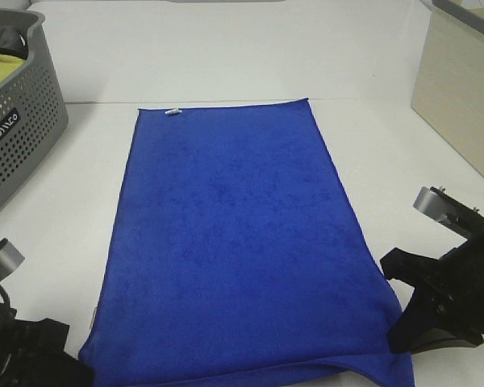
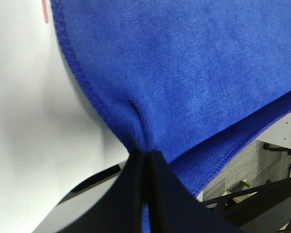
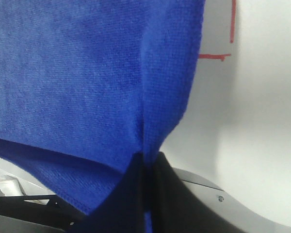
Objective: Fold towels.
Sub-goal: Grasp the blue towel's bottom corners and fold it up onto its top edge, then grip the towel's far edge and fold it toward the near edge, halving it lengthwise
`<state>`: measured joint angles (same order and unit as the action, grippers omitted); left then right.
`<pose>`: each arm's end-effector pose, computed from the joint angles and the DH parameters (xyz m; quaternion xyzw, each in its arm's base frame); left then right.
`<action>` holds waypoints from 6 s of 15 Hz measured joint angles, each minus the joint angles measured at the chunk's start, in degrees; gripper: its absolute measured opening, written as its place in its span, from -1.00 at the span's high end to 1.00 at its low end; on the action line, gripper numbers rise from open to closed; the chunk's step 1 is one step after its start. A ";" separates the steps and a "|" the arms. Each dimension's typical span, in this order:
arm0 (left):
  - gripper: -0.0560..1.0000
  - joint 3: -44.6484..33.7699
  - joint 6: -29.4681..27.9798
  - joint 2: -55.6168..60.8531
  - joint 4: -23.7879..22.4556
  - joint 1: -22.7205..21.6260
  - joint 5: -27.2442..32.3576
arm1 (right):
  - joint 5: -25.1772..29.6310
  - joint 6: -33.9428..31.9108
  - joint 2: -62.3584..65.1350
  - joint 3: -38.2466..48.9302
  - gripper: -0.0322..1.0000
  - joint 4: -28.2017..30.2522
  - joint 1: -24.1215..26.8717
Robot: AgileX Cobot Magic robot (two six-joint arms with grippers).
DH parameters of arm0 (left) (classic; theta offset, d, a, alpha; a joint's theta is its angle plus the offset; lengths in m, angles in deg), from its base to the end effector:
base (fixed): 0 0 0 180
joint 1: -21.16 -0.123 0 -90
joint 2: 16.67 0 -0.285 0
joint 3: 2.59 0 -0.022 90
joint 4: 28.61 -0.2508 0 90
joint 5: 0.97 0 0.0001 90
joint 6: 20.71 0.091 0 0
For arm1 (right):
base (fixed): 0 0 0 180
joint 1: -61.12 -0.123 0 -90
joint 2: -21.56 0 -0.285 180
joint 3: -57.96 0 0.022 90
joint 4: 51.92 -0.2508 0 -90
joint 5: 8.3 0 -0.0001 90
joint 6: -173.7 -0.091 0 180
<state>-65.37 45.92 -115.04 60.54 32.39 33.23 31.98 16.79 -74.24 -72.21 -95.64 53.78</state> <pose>0.1537 -0.0828 0.1033 -0.0449 0.9438 -0.3217 0.0615 0.1858 0.0650 0.1307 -0.0425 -0.9721 -0.2302 0.0165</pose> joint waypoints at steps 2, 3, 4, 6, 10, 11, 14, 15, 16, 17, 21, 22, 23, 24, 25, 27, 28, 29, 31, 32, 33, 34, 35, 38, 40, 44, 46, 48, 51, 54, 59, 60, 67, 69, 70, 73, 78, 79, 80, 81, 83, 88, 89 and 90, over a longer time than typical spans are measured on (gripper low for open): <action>0.87 0.29 0.00 0.63 0.00 0.00 0.57 | 0.11 -1.03 1.26 -0.17 0.94 0.06 0.00; 0.87 1.43 -0.57 0.80 0.00 0.00 0.92 | 0.17 -1.15 1.26 -1.15 0.94 0.06 0.00; 0.87 2.81 -1.49 0.86 -0.06 0.00 0.92 | 0.63 -1.20 1.20 -2.81 0.94 0.17 0.00; 0.88 6.70 -3.50 1.09 -0.63 0.00 0.92 | 2.06 -1.95 1.15 -7.28 0.94 1.15 0.00; 0.88 20.80 -12.20 0.11 -7.79 0.00 -1.38 | 4.30 -7.39 -2.18 -21.54 0.94 6.47 0.00; 0.88 24.92 -14.84 -1.26 -11.06 0.00 -1.72 | 5.16 -8.08 -4.64 -25.84 0.94 7.68 0.00; 0.88 37.59 -25.15 -8.08 -23.15 -0.11 -2.58 | 8.14 -8.71 -13.24 -39.30 0.94 8.65 0.00; 0.88 42.11 -28.36 -10.43 -26.30 -0.86 -2.69 | 9.22 -8.82 -16.27 -44.23 0.94 8.71 0.00; 0.88 46.07 -30.60 -13.01 -29.22 -1.72 -2.69 | 10.08 -9.11 -19.82 -49.96 0.94 8.82 0.00; 0.88 49.96 -31.91 -15.24 -30.94 -2.52 -2.75 | 11.12 -9.68 -23.55 -55.98 0.94 9.22 0.00; 0.88 63.20 -32.77 -23.84 -32.66 -3.84 -3.44 | 12.83 -11.34 -36.10 -76.43 0.94 11.29 0.00; 0.88 66.69 -32.83 -26.47 -32.95 -3.84 -4.58 | 13.46 -11.75 -39.53 -81.82 0.94 12.03 0.00; 0.88 69.33 -32.89 -28.36 -33.00 -3.84 -5.90 | 13.75 -12.20 -42.86 -86.63 0.94 12.78 0.00; 0.88 71.73 -32.89 -30.54 -33.06 -3.84 -8.14 | 13.81 -13.12 -46.24 -91.33 0.94 13.64 0.00; 0.88 73.68 -32.72 -32.60 -33.06 -3.84 -10.54 | 13.81 -13.29 -49.39 -94.88 0.94 13.98 0.00; 0.88 76.95 -32.37 -36.10 -33.06 -3.84 -14.04 | 12.89 -13.29 -54.09 -100.55 0.94 14.15 0.00; 0.88 78.90 -32.26 -37.93 -33.06 -3.84 -14.61 | 11.75 -13.29 -55.86 -102.16 0.94 14.15 0.00; 0.88 80.21 -32.26 -39.48 -33.06 -3.84 -14.50 | 10.89 -13.29 -57.24 -102.85 0.94 14.27 0.00; 0.73 81.70 -32.20 -41.31 -33.06 -3.84 -14.21 | 9.68 -13.29 -58.61 -103.13 0.78 14.67 0.00; 0.47 81.88 -31.63 -41.71 -33.12 -3.84 -14.21 | 9.22 -13.29 -58.67 -103.13 0.54 15.01 0.00; 0.16 82.16 -30.31 -41.71 -33.12 -3.84 -14.21 | 9.00 -13.46 -58.67 -103.13 0.19 15.01 0.00; -0.16 82.45 -28.82 -41.65 -33.12 -3.84 -14.21 | 8.88 -13.52 -58.56 -103.25 -0.17 15.18 0.00; -0.33 82.45 -27.79 -41.42 -33.12 -3.84 -14.04 | 9.57 -13.52 -58.38 -103.36 -0.48 15.99 0.00; -0.45 82.45 -27.33 -41.02 -33.92 -4.07 -8.82 | 16.73 -13.58 -56.21 -103.36 -0.70 19.19 0.00; -0.43 82.45 -27.62 -40.68 -36.15 -4.13 -3.27 | 24.06 -14.50 -55.06 -103.48 -0.71 19.42 0.00; -0.41 82.45 -45.84 -39.82 -47.84 -4.13 7.45 | 28.93 -17.36 -55.06 -103.25 -0.71 19.60 0.00; -0.41 82.45 -55.63 -39.59 -54.60 -4.13 11.86 | 28.93 -17.70 -54.03 -99.47 -0.71 19.71 0.00; -0.41 82.45 -60.73 -39.59 -59.01 -4.13 14.38 | 29.05 -17.13 -51.39 -92.82 -0.71 20.86 0.00; -0.41 82.28 -64.46 -39.59 -62.74 -4.13 16.27 | 29.51 -16.04 -49.27 -86.12 -0.71 21.03 0.00; -0.41 78.78 -65.15 -39.53 -62.91 -4.13 14.67 | 29.34 -14.55 -49.27 -80.44 -0.71 19.82 0.00; -0.41 75.63 -63.66 -39.53 -59.19 -2.64 8.48 | 22.69 -12.03 -49.27 -78.55 -0.71 15.93 0.00; -0.41 75.63 -63.54 -39.53 -58.79 -2.12 7.33 | 21.49 -12.03 -49.33 -78.55 -0.71 16.16 0.00; -0.34 75.63 -64.17 -40.34 -57.35 -1.20 5.84 | 20.00 -11.97 -50.53 -78.55 -0.42 15.93 0.00; -0.20 75.63 -64.17 -40.62 -56.95 -0.29 5.56 | 19.94 -11.97 -50.88 -78.55 -0.20 15.01 0.00; 0.02 75.63 -64.17 -40.79 -56.89 0.17 5.56 | 19.94 -11.97 -51.28 -78.55 -0.03 14.84 0.00; 0.79 75.63 -64.17 -41.08 -57.35 0.40 5.79 | 20.00 -12.20 -51.91 -78.55 0.79 15.24 0.00; 0.84 75.57 -63.20 -38.79 -61.82 0.40 11.06 | 23.66 -13.69 -49.27 -75.80 0.94 15.76 0.00; 0.84 74.83 -63.14 -37.99 -62.17 0.52 12.09 | 23.09 -13.69 -46.58 -72.31 0.94 15.76 0.00; 0.84 72.94 -63.14 -36.55 -62.57 0.80 12.38 | 22.57 -13.69 -45.32 -70.65 0.94 15.76 0.00; 0.84 68.93 -63.14 -34.15 -62.62 1.15 12.32 | 20.11 -13.46 -40.97 -63.66 0.94 15.64 0.00; 0.84 61.99 -63.14 -30.02 -62.57 2.12 11.92 | 16.16 -13.24 -36.61 -53.57 0.94 15.53 0.00; 0.84 56.09 -63.14 -25.04 -62.11 3.95 8.14 | 11.46 -13.18 -31.00 -45.44 0.94 15.01 -0.06; 0.84 57.75 -63.14 -24.41 -62.11 3.95 8.02 | 11.63 -13.18 -30.65 -47.10 0.94 15.01 -0.06; 0.84 59.99 -63.48 -24.01 -62.11 3.95 8.02 | 11.63 -13.12 -30.54 -49.22 0.94 15.07 -0.06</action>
<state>-5.38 -17.56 -139.05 -1.57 36.35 41.25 43.61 3.67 -104.77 -121.42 -80.57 53.72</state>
